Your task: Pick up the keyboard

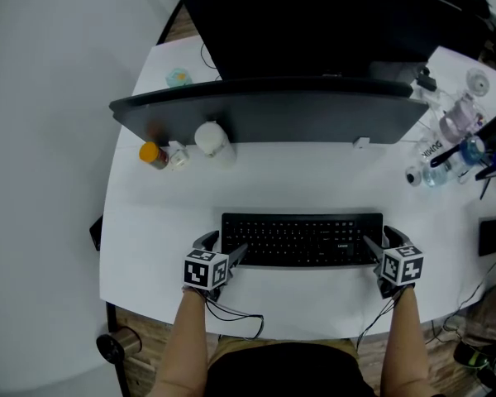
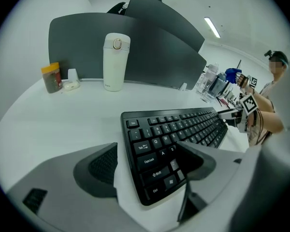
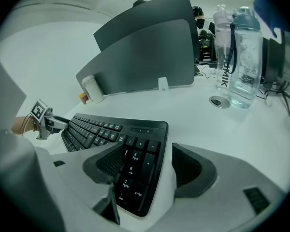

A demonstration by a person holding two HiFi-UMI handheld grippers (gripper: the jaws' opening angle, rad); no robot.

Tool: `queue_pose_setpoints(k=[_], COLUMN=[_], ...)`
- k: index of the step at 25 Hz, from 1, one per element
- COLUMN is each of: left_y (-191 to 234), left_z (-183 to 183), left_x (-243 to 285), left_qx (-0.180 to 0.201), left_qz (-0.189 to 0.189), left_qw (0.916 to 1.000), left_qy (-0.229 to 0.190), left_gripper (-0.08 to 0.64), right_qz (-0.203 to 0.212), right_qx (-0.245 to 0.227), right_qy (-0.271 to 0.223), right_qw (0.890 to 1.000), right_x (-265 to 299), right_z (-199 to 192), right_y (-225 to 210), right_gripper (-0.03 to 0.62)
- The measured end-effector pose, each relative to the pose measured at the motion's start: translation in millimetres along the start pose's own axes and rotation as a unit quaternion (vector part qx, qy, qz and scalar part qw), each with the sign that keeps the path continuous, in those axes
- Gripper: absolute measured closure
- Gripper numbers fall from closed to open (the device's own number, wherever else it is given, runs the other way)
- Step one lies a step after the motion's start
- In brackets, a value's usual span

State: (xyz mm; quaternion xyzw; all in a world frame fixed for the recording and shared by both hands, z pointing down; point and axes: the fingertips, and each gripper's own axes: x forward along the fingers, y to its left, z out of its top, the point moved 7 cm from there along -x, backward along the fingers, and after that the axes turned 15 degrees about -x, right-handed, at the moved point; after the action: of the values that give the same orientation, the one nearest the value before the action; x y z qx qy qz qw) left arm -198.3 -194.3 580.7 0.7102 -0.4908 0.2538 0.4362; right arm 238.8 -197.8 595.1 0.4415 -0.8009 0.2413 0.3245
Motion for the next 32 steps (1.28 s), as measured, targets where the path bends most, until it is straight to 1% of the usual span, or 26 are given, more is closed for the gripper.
queue_pose_setpoints(k=[4, 8, 12, 17, 20, 21, 23, 26, 32], left_y=[-0.7, -0.6, -0.1, 1.5, -1.0, -1.8, -1.5, -1.0, -0.9], left_z=[0.0, 0.2, -1.2, -0.2, 0.8, 1.6, 2.4, 1.4, 1.1], left_x=[2.5, 5.7, 3.8, 7.1, 6.1, 5.7, 5.6, 7.5, 9.2], left_qx=[-0.005, -0.003, -0.014, -0.014, -0.014, -0.018, -0.028, -0.034, -0.026], left_qz=[-0.006, -0.009, -0.017, -0.018, -0.025, -0.027, -0.027, -0.023, -0.021], left_qw=[0.9999, 0.9999, 0.9997, 0.9997, 0.9995, 0.9994, 0.9991, 0.9991, 0.9994], left_qy=[0.007, 0.013, 0.009, 0.010, 0.013, 0.014, 0.014, 0.004, -0.004], left_gripper=[0.193, 0.193, 0.193, 0.193, 0.194, 0.215, 0.210, 0.210, 0.210], right_qz=[0.004, 0.013, 0.028, 0.044, 0.060, 0.067, 0.077, 0.076, 0.064], right_qx=[0.007, 0.029, 0.057, 0.069, 0.075, 0.076, 0.076, 0.075, 0.079], right_qy=[-0.001, -0.008, -0.019, -0.018, -0.006, 0.001, 0.017, 0.022, 0.014], right_qw=[1.000, 0.999, 0.998, 0.997, 0.995, 0.995, 0.994, 0.994, 0.995], right_x=[1.2, 1.8, 0.5, 4.8, 5.0, 5.3, 5.7, 7.0, 8.0], right_z=[-1.2, -3.3, -7.5, -8.3, -6.8, -4.6, 0.9, 3.1, 1.8], right_y=[-1.2, -2.0, -3.4, -6.4, -7.4, -6.9, -5.7, -5.5, -5.8], right_gripper=[0.310, 0.310, 0.310, 0.310, 0.311, 0.312, 0.313, 0.313, 0.313])
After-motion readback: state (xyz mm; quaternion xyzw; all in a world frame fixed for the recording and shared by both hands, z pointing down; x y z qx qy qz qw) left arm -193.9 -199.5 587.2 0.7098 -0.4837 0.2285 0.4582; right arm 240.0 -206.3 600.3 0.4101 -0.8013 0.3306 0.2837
